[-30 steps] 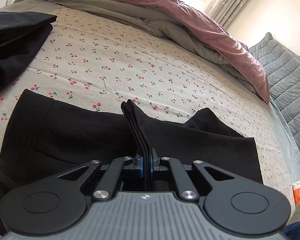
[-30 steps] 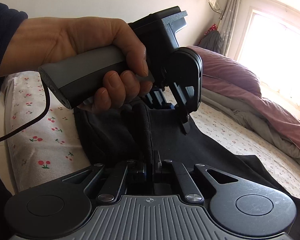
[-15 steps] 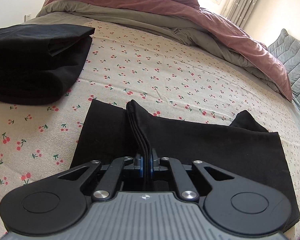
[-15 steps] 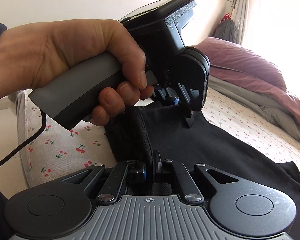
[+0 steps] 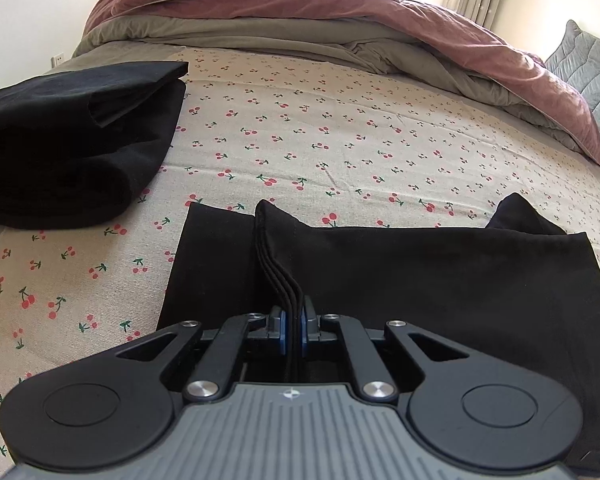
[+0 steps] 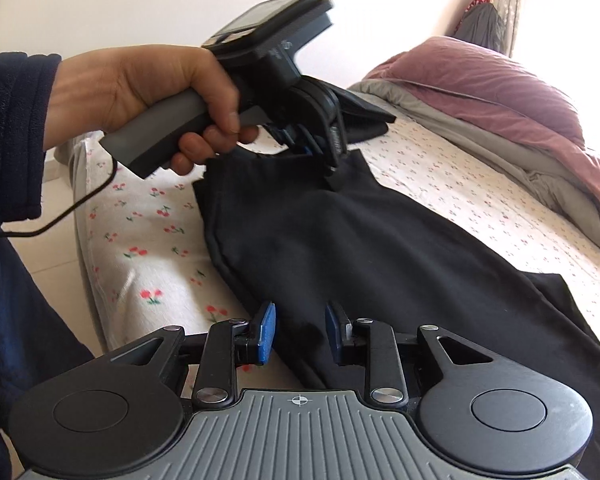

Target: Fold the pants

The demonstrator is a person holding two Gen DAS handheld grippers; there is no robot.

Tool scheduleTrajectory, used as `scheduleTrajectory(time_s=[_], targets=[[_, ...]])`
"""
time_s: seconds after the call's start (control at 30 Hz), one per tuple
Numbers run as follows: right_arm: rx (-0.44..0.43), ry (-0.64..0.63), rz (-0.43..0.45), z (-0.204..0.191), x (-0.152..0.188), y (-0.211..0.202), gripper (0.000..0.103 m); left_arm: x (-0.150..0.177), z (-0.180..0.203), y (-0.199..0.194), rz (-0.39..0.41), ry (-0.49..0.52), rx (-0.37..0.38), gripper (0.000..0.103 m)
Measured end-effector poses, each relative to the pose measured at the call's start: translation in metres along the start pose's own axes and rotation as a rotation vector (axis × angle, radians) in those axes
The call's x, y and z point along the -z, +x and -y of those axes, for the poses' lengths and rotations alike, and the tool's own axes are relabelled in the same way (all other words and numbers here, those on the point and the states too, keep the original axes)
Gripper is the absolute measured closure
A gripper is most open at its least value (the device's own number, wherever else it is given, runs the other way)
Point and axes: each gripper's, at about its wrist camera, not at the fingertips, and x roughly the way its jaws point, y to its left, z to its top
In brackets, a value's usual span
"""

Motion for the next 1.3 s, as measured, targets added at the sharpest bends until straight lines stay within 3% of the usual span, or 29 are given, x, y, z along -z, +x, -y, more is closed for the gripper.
scheduleTrajectory(time_s=[0.17, 0.3, 0.37, 0.47, 0.53, 0.6, 0.67, 0.73, 0.83, 0.97, 1.07, 1.2, 1.3], targets=[[0.048, 0.038, -0.072, 0.056, 0.020, -0.031, 0.073, -0.001, 0.001, 0.002, -0.003, -0.006, -0.016, 0.103], [0.151, 0.078, -0.096, 0.102, 0.036, -0.046, 0.073, -0.001, 0.007, 0.002, 0.000, 0.007, -0.055, 0.103], [0.217, 0.168, -0.097, 0.126, 0.049, -0.051, 0.072, -0.002, 0.008, 0.000, 0.006, 0.012, -0.082, 0.102], [0.264, 0.318, -0.132, 0.148, 0.060, -0.055, 0.072, -0.004, 0.006, -0.010, 0.027, -0.006, -0.132, 0.089], [0.257, 0.333, -0.112, 0.154, 0.058, -0.066, 0.072, -0.006, 0.004, -0.021, 0.070, -0.037, -0.226, 0.069], [0.275, 0.317, -0.088, 0.155, 0.053, -0.073, 0.071, -0.005, 0.007, -0.028, 0.116, -0.018, -0.318, 0.065], [0.282, 0.331, -0.080, 0.157, 0.051, -0.079, 0.069, -0.005, 0.012, -0.034, 0.144, 0.006, -0.348, 0.065], [0.267, 0.347, -0.104, 0.159, 0.050, -0.077, 0.069, -0.005, 0.020, -0.039, 0.171, -0.012, -0.307, 0.065], [0.262, 0.341, -0.156, 0.156, 0.054, -0.072, 0.069, -0.002, 0.050, -0.037, 0.149, -0.019, -0.189, 0.065], [0.193, 0.387, -0.174, 0.149, 0.055, -0.062, 0.069, 0.010, 0.109, -0.021, 0.084, 0.054, -0.090, 0.065], [0.174, 0.346, -0.183, 0.134, 0.054, -0.052, 0.069, 0.024, 0.156, -0.009, 0.046, 0.117, -0.014, 0.065], [0.182, 0.289, -0.226, 0.119, 0.059, -0.038, 0.069, 0.037, 0.200, -0.002, 0.041, 0.207, 0.010, 0.065], [0.195, 0.250, -0.239, 0.111, 0.063, -0.033, 0.069, 0.041, 0.217, 0.010, 0.001, 0.210, 0.016, 0.065]])
